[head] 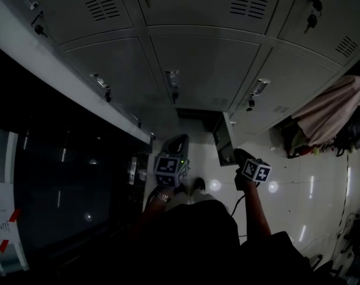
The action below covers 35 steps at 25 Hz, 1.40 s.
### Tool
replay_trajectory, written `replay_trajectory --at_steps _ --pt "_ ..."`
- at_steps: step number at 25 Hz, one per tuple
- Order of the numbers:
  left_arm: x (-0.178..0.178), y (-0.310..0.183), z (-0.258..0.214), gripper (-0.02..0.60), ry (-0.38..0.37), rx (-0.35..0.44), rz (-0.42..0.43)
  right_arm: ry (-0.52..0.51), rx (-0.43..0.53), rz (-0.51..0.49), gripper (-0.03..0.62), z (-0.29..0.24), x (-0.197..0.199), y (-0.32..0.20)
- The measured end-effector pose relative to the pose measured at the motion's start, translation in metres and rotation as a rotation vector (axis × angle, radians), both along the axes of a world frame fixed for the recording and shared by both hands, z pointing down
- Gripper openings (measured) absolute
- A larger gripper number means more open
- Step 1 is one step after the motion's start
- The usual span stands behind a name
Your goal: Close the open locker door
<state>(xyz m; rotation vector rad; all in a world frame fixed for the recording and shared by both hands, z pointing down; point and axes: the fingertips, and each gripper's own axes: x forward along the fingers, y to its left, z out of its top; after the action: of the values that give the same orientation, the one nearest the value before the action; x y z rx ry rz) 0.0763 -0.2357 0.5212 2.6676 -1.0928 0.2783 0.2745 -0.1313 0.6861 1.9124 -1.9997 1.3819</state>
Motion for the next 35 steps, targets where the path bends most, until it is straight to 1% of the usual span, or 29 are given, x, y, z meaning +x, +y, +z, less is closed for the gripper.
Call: replay_trajectory --at_steps 2,4,7,11,15,17,21,24,25,26,29,33,35 --pt "-0.009 -0.003 0.000 0.003 -0.003 -0.012 -0.014 0.008 -0.009 -0.014 0.060 0.001 -0.019 -0.004" --pt "-0.021 -0.008 0.002 0.003 0.002 -0.022 -0.035 -0.006 -0.003 -0.041 0.060 0.001 -0.042 -0.011" --pt "-0.044 -0.019 0.001 0.003 0.012 -0.024 -0.075 -0.042 0.016 -0.085 0.061 0.000 -0.077 -0.027" --pt "-0.075 -0.031 0.001 0.003 0.020 -0.035 -0.134 -0.044 0.049 -0.165 0.064 -0.001 -0.120 -0.057" --pt "-0.100 -0.042 0.001 0.003 0.020 -0.035 -0.187 -0.002 0.091 -0.258 0.067 0.000 -0.152 -0.096" --pt "-0.109 -0.047 0.000 0.003 0.020 -0.032 -0.210 0.075 0.104 -0.316 0.064 0.005 -0.161 -0.116" --pt "-0.119 -0.051 0.005 0.003 0.022 -0.038 -0.230 0.321 0.095 -0.423 0.066 0.011 -0.165 -0.157" --pt "-0.118 -0.050 0.006 0.003 0.036 -0.042 -0.224 0.432 0.087 -0.443 0.066 0.008 -0.159 -0.188" --pt "-0.118 -0.050 0.005 0.003 0.037 -0.043 -0.227 0.455 0.081 -0.434 0.062 0.009 -0.154 -0.197" --pt "-0.118 -0.050 0.004 0.003 0.036 -0.042 -0.230 0.478 0.074 -0.420 0.033 0.009 -0.149 -0.206" --pt "-0.118 -0.047 0.006 0.003 0.028 -0.042 -0.238 0.531 0.055 -0.382 0.003 0.007 -0.132 -0.227" --pt "-0.119 -0.042 0.009 0.003 0.023 -0.044 -0.253 0.561 0.018 -0.377 0.002 0.024 -0.124 -0.229" --pt "-0.119 -0.039 0.009 0.003 0.018 -0.043 -0.259 0.573 0.030 -0.375 0.002 0.018 -0.128 -0.230"
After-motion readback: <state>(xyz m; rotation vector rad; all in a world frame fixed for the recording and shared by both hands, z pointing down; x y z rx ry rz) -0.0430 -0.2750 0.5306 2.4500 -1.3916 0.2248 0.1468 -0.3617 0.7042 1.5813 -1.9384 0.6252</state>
